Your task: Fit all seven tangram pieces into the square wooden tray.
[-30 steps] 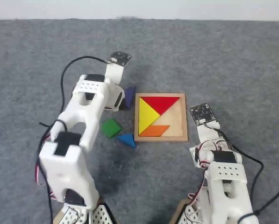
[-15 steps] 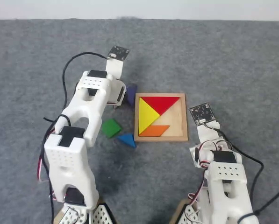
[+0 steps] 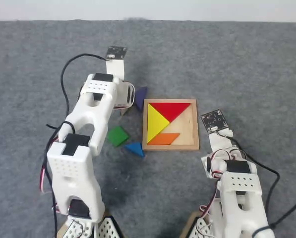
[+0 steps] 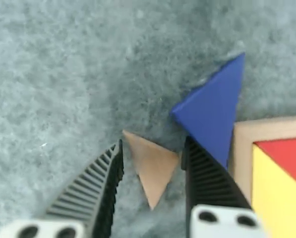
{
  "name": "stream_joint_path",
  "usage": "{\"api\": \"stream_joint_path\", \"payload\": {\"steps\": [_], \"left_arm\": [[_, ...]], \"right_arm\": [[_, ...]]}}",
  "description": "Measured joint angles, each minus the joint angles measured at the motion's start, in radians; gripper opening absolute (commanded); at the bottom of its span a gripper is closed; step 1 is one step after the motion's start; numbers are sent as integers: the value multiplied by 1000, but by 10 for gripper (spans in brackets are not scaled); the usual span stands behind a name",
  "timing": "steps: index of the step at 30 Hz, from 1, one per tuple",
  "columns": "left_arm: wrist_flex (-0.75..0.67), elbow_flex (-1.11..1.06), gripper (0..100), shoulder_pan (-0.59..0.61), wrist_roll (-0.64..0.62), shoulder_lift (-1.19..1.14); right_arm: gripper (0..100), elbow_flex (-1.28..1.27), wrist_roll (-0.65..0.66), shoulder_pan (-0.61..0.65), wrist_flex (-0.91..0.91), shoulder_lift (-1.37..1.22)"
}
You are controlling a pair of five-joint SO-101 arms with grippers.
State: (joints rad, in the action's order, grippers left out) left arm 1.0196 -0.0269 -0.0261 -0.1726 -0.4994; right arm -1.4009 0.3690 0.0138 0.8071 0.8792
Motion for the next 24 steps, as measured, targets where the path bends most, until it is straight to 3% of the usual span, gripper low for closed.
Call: {"api": "stream_joint_path", "payload": {"steps": [11,17,24], "left_arm": [[46,46,215,-6,-41,-63],[161,153,97,-14,-43,-121],[203,178,84,-25,11,-123]], "right_arm": [[158,0,0,0,0,0],[158,0,0,0,0,0],[158,0,0,-2,0,0]]}}
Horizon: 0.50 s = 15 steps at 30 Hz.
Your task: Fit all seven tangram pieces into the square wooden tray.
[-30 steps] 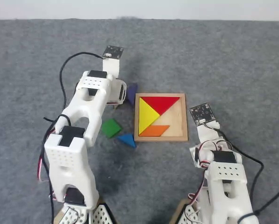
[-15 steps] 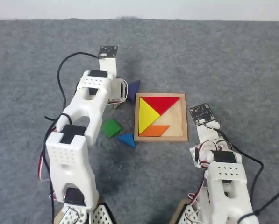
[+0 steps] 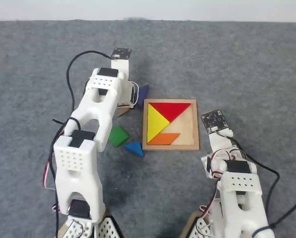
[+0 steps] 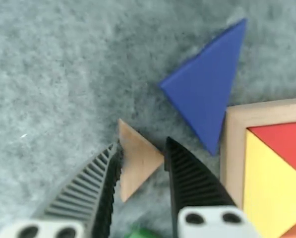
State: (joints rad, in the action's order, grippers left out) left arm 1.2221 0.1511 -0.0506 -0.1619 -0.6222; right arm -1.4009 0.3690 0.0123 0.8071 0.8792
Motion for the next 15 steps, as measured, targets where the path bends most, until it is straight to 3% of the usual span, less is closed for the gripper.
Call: {"api": "stream_joint_path", "payload": {"steps": [15], "left_arm": [[138,-3,83,5,84,107]], "right_arm": [[158,0,0,2,0,0]]}}
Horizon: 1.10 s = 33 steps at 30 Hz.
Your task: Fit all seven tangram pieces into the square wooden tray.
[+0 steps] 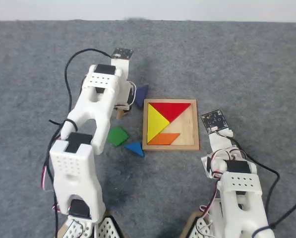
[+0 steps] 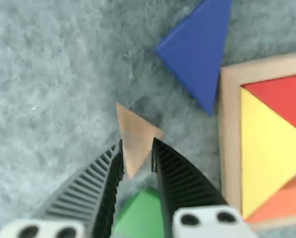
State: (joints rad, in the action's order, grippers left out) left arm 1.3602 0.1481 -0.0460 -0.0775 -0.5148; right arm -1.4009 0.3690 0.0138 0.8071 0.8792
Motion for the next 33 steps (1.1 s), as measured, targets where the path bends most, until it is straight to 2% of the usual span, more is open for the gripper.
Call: {"api": "stream_joint_path", "payload": {"steps": [6,10,12,22,27,33], "left_arm": [[57,0,92,0,26,83],[58,0,163,5,77,86],[40,0,167,20,83,86],[-60,3,152,21,123,-114],[-61,5,74,20,146,-118],[-61,5,54,17,161,-118]], "right_arm": [[158,0,0,0,0,0],[158,0,0,0,0,0],[158,0,0,0,0,0],[158,0,0,0,0,0],[158,0,0,0,0,0],[158,0,0,0,0,0]]}}
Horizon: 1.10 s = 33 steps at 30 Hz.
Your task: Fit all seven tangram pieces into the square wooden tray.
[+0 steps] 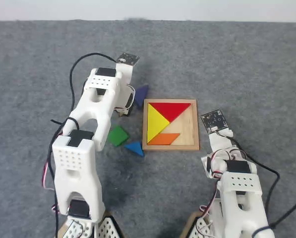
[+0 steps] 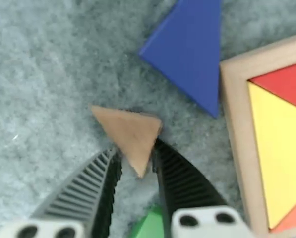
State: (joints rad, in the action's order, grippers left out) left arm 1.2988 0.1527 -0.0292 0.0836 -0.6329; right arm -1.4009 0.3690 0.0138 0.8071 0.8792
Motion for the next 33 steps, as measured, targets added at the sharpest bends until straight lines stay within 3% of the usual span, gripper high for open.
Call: {"api": "stream_joint_path", "payload": {"steps": [4,9,16,22,28,33], "left_arm": [[0,0,62,-2,9,0],[6,-2,156,0,9,20],[63,-3,160,8,9,141],[-20,-3,160,11,8,150],[-110,-2,159,11,-25,9],[-25,126,152,9,-21,-74]], "right_arm": [[158,0,0,0,0,0],[158,0,0,0,0,0],[158,0,0,0,0,0],[158,0,0,0,0,0],[158,0,0,0,0,0],[158,0,0,0,0,0]]}}
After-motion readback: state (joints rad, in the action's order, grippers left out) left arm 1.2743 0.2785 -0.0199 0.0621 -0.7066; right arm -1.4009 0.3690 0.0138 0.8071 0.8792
